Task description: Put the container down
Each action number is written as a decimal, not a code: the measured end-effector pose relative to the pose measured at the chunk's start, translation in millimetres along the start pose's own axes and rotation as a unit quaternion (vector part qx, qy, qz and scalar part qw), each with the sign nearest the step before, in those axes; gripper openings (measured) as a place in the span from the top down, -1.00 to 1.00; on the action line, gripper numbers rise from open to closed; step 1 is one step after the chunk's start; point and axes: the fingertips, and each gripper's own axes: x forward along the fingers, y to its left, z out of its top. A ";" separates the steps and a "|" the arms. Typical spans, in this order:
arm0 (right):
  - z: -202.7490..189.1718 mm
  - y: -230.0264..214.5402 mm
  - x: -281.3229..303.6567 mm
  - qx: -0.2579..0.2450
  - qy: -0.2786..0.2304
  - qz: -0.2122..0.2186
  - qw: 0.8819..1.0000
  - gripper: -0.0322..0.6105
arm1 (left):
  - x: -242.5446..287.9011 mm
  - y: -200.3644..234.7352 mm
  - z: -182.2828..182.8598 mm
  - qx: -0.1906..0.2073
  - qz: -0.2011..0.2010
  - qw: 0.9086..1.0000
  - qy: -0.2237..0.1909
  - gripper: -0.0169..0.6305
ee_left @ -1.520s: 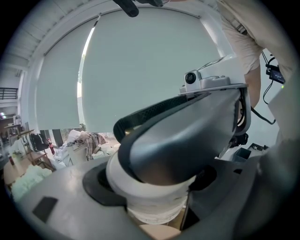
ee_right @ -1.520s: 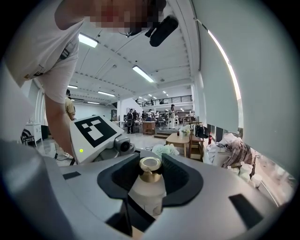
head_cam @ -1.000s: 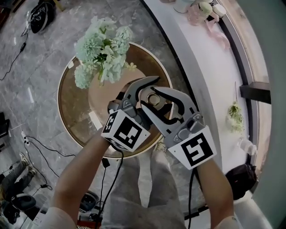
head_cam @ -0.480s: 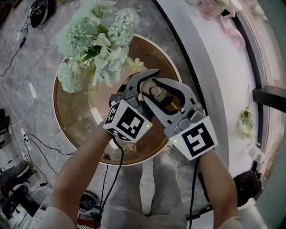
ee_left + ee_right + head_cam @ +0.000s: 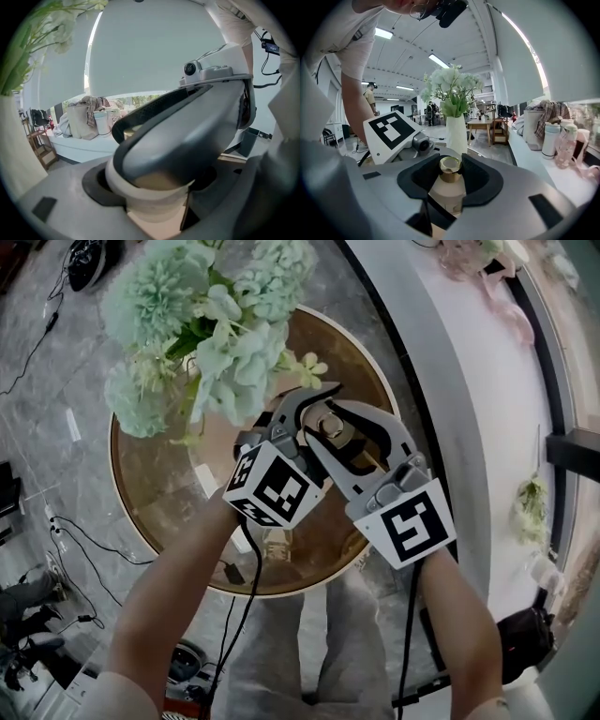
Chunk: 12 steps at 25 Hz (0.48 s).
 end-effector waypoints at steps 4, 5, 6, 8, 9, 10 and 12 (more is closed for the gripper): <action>-10.2 1.3 4.2 -0.018 0.016 -0.003 1.000 0.45 | 3.1 -0.1 -9.9 0.009 0.004 1.000 0.005 -0.15; -12.4 1.5 5.5 -0.024 0.020 -0.004 1.000 0.45 | 3.7 0.4 -12.1 0.010 0.006 1.000 0.006 -0.15; -14.5 2.0 6.7 -0.031 0.025 -0.005 0.999 0.45 | 4.3 0.8 -14.0 0.010 0.007 1.000 0.007 -0.15; -18.3 3.1 8.8 -0.044 0.034 -0.007 0.998 0.45 | 5.1 1.0 -17.6 0.012 0.007 1.000 0.008 -0.15; -19.9 3.3 9.9 -0.046 0.037 -0.010 0.998 0.45 | 5.4 1.1 -19.3 0.011 0.005 1.000 0.008 -0.15; -20.9 3.3 11.2 -0.047 0.038 -0.013 0.998 0.45 | 5.7 1.2 -20.8 0.009 0.003 1.000 0.009 -0.15; -21.4 2.8 13.3 -0.050 0.039 -0.018 0.998 0.45 | 6.4 1.5 -22.4 -0.001 -0.004 1.000 0.011 -0.15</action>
